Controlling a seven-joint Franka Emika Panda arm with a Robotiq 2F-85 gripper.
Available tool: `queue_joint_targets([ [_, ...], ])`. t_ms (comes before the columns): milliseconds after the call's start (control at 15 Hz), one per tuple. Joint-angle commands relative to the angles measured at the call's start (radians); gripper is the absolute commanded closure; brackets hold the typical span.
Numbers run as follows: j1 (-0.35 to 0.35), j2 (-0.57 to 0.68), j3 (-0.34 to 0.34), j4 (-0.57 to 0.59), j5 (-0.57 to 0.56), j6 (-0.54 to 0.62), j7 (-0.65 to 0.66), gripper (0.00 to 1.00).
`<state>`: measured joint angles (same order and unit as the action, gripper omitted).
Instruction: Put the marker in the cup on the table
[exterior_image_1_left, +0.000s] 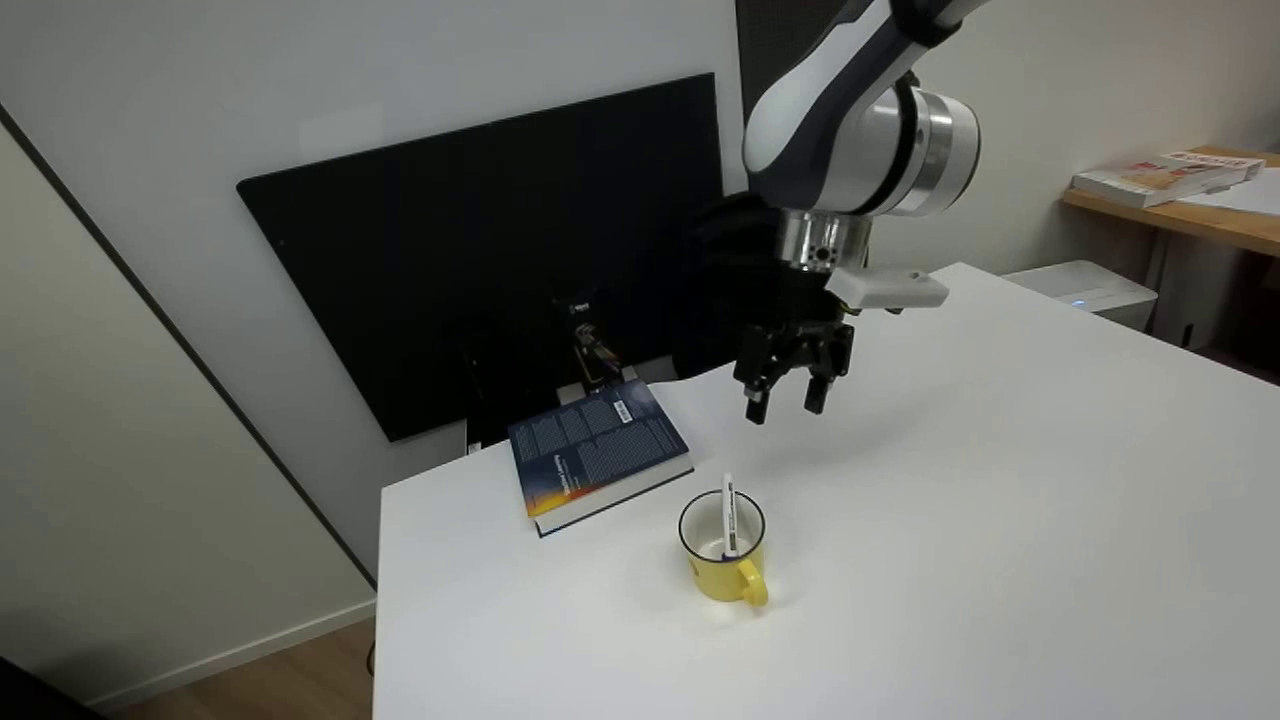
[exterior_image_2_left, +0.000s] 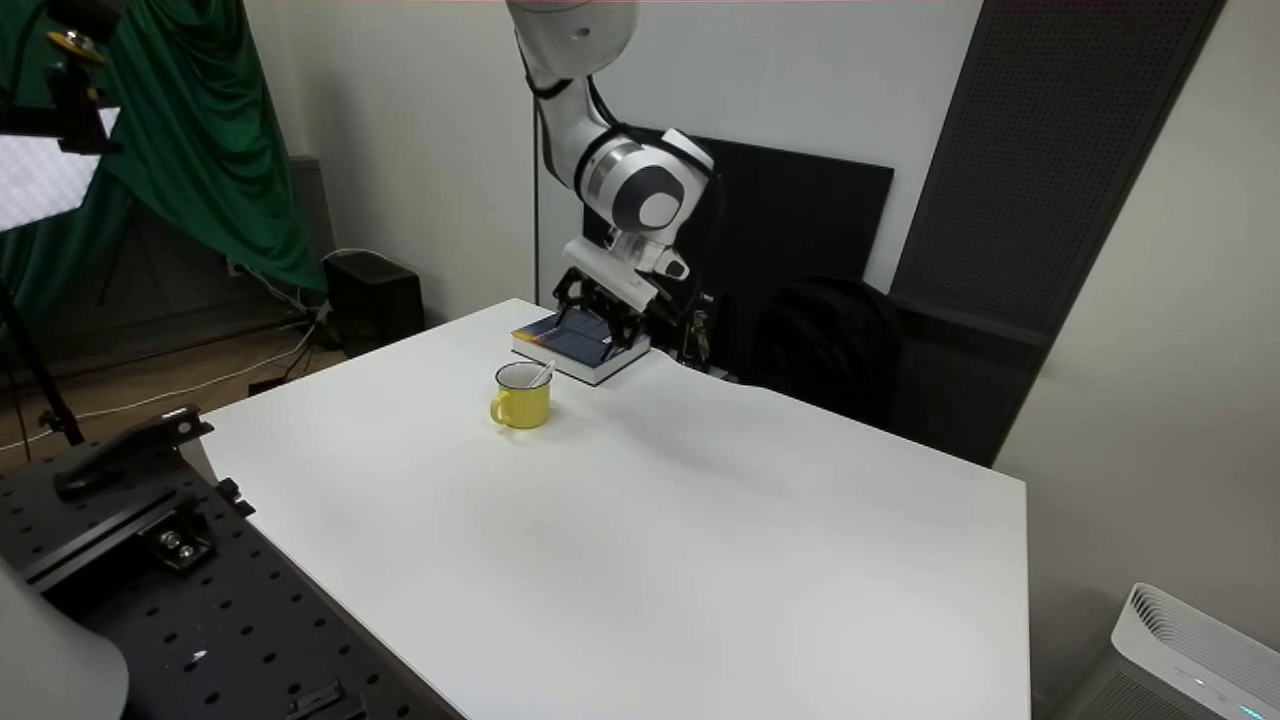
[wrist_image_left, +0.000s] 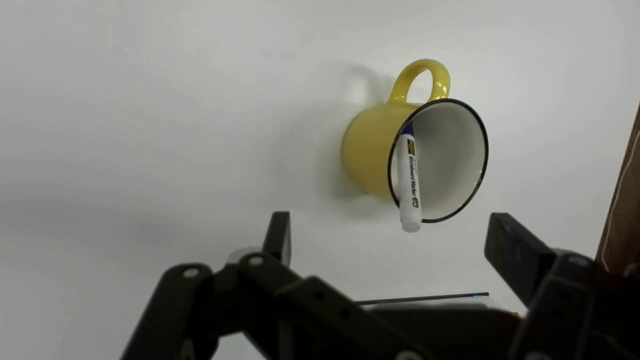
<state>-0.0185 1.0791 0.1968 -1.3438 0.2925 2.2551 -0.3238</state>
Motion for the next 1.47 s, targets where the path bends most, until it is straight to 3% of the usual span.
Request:
queue_joint_targets([
  [0,0.003,0.141,0.018,0.208,-0.023,-0.098,0.029,0.0],
  [67,-0.004,0.063,0.021,0.08,-0.017,-0.037,0.009,0.0],
  [533,-0.008,0.12,0.026,0.164,-0.017,-0.088,-0.001,0.0],
  [1000,-0.029,0.186,0.027,0.318,-0.021,-0.25,-0.026,0.0],
  [1400,-0.018,0.315,0.019,0.548,-0.016,-0.469,-0.094,0.0],
])
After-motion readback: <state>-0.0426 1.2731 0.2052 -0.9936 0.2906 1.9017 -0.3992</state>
